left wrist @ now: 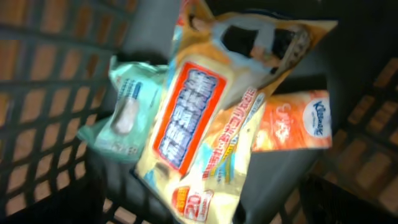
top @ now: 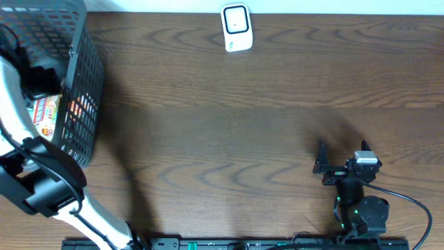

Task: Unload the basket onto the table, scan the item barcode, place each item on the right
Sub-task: 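Reach the left gripper into the basket toward the orange-white wipes pack, then grasp the orange-white wipes pack and lift it out with the left gripper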

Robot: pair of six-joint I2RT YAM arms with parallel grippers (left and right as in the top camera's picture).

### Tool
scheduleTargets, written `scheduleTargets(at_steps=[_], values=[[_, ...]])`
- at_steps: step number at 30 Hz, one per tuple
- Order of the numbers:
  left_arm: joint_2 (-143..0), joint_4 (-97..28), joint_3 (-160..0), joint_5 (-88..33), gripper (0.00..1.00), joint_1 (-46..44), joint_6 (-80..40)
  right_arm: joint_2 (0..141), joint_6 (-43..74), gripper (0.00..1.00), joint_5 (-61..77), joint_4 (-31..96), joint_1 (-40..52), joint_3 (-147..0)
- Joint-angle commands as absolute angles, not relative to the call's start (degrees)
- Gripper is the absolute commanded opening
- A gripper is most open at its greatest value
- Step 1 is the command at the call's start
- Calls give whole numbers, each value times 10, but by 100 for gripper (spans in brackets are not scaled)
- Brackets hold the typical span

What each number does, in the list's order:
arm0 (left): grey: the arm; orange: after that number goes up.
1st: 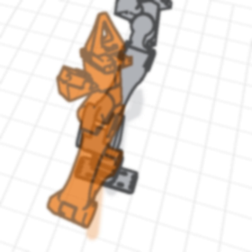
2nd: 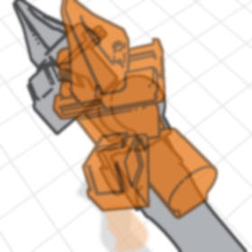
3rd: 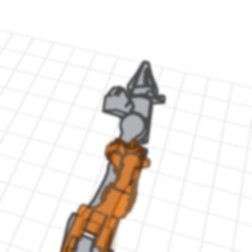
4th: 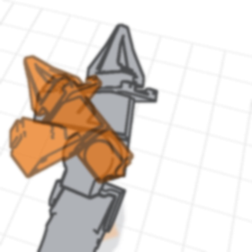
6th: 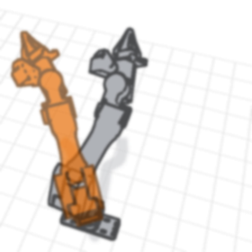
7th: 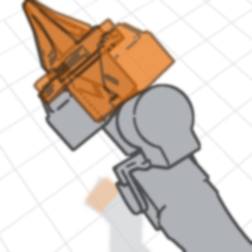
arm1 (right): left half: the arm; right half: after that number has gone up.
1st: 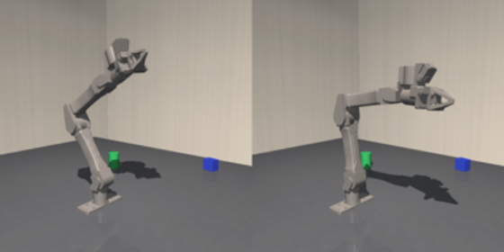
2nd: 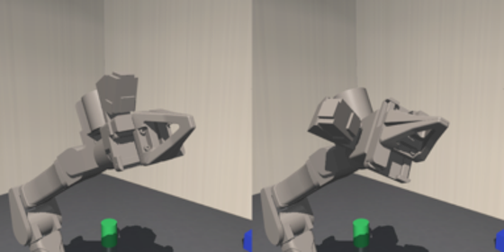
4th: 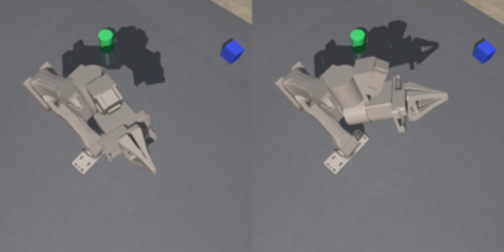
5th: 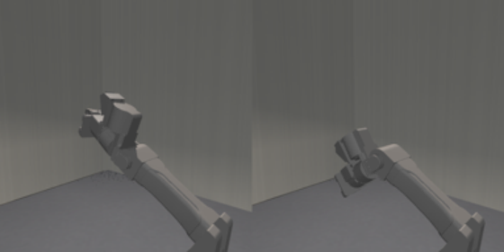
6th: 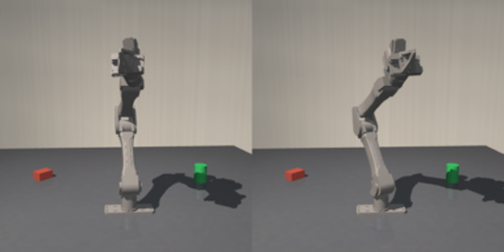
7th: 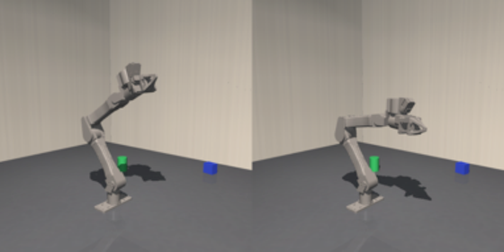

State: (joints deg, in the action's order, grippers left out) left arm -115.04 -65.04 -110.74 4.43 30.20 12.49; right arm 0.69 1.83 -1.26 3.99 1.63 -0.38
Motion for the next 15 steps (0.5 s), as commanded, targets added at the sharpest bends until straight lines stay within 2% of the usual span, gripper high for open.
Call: scheduleTargets(at_steps=[1, 11, 13, 15], values=[[-1151, -618, -1057, 86, 98, 300, 150, 4, 10, 99, -13, 42, 15, -3], [-1155, -489, -925, 95, 98, 302, 150, 4, 10, 99, -13, 42, 15, -3], [-1157, -472, -909, 95, 91, 302, 149, 4, 10, 99, -13, 42, 15, -3], [-1157, -462, -900, 95, 89, 302, 147, 4, 10, 99, -13, 42, 15, -3]])
